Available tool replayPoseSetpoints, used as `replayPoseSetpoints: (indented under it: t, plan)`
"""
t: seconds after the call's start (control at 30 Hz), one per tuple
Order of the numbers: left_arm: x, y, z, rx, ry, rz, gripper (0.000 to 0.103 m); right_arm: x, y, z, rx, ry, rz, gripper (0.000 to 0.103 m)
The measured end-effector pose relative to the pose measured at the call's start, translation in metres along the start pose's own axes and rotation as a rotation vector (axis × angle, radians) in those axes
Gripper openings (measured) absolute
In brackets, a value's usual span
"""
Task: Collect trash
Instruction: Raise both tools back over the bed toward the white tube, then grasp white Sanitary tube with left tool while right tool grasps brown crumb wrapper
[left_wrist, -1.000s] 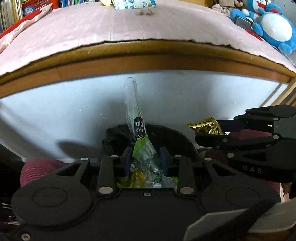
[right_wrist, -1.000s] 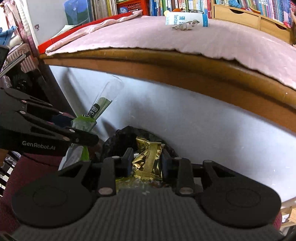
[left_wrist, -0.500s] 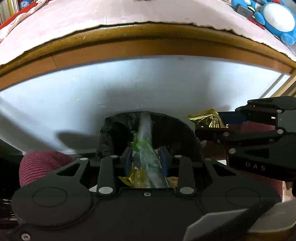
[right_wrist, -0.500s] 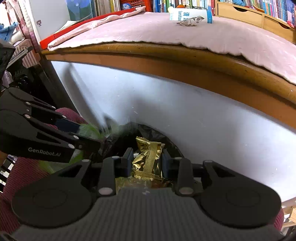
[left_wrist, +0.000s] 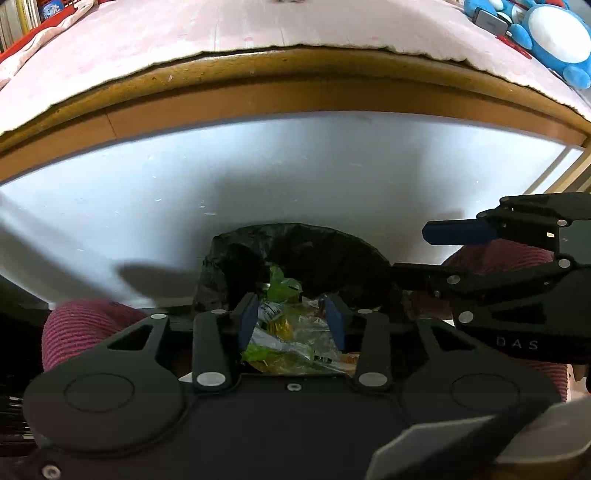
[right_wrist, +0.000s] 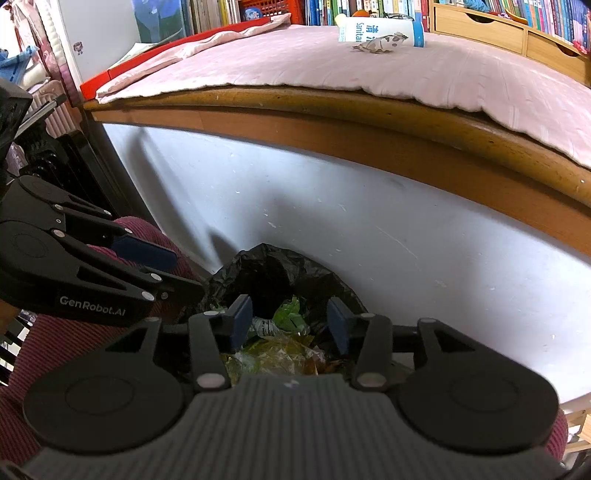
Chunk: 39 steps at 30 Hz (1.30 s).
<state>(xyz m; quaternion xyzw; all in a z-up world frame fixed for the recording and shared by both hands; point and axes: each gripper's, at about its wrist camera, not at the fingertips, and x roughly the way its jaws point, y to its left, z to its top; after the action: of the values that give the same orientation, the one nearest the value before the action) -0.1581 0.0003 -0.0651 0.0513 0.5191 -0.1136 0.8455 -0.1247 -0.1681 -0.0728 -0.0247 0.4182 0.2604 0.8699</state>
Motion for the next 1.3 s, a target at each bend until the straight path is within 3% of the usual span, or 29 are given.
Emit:
replayPoseSetpoints:
  t: [0.2,0.4,0.6,0.8,0.93,1.1,1.3]
  plan:
    - [-0.008,0.000,0.005,-0.007,-0.013,0.002,0.042,-0.005,-0.003,0.004,0.012,-0.016,0.011,0.063]
    - [-0.041,0.001,0.021,0.000,-0.098,-0.017,0.042,-0.027,-0.009,0.023,0.021,-0.090,0.046,0.064]
    - [-0.084,0.010,0.050,-0.028,-0.274,-0.041,0.047,-0.059,-0.021,0.058,0.028,-0.235,0.065,0.068]
    - [-0.096,0.017,0.090,-0.097,-0.431,-0.013,0.048,-0.070,-0.037,0.092,0.029,-0.339,-0.022,0.068]
    - [-0.090,0.031,0.123,-0.151,-0.500,-0.002,0.048,-0.062,-0.052,0.112,0.066,-0.361,-0.076,0.069]
    - [-0.069,0.062,0.180,-0.252,-0.572,-0.039,0.079,-0.034,-0.058,0.136,0.110,-0.370,-0.120,0.077]
    - [-0.012,0.097,0.254,-0.446,-0.497,-0.189,0.085,0.002,-0.049,0.149,0.122,-0.376,-0.170,0.085]
